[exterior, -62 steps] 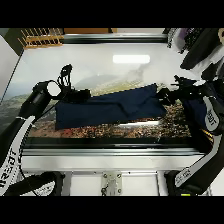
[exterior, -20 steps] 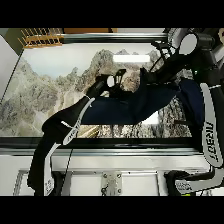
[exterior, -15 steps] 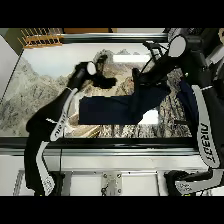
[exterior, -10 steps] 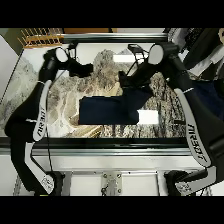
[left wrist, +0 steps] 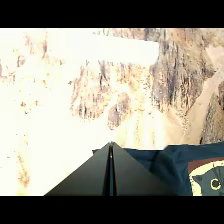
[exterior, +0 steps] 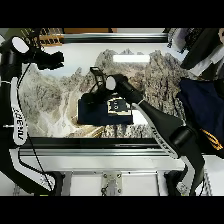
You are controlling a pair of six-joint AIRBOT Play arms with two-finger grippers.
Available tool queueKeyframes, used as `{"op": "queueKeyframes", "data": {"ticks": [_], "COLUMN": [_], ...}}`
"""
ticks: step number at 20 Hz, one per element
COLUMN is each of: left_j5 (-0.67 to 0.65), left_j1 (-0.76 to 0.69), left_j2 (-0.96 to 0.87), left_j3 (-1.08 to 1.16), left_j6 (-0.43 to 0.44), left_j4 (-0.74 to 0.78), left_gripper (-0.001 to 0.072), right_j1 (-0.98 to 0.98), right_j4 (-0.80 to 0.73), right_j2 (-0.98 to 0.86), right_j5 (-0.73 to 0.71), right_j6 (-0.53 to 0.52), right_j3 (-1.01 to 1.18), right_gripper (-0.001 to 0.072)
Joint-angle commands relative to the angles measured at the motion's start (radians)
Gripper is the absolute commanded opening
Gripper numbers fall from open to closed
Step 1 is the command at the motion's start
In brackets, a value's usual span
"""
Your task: Fold the clothes and pants, and hang the long-sleeved shirts on hangers.
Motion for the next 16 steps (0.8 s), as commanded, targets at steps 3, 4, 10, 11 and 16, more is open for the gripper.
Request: {"op": "queueKeyframes", "data": {"ticks": [3, 4, 10, 11, 16], "left_j5": [0.016, 0.015, 0.093, 0.112, 0.184], "left_j1": [0.027, 0.027, 0.004, -0.006, -0.102], "left_j2": [0.057, 0.068, 0.228, 0.269, 0.444], "left_j3": [0.000, 0.000, -0.251, -0.327, -0.616], "left_j6": [0.004, 0.004, 0.006, 0.015, 0.083], "left_j4": [0.001, 0.002, 0.000, -0.002, -0.002], "left_gripper": [0.0008, 0.0008, 0.0008, 0.0008, 0.0008], "right_j1": [0.037, 0.019, -0.208, -0.264, -0.569], "right_j4": [0.269, 0.254, 0.137, 0.106, 0.088], "right_j2": [-0.008, 0.009, 0.249, 0.296, 0.385], "right_j5": [-0.130, -0.093, 0.006, 0.020, 0.056], "right_j6": [-0.294, -0.293, -0.317, -0.317, -0.317], "right_j3": [0.009, 0.008, -0.276, -0.364, -0.723], "right_gripper": [0.0530, 0.0511, 0.0514, 0.0515, 0.0573]}}
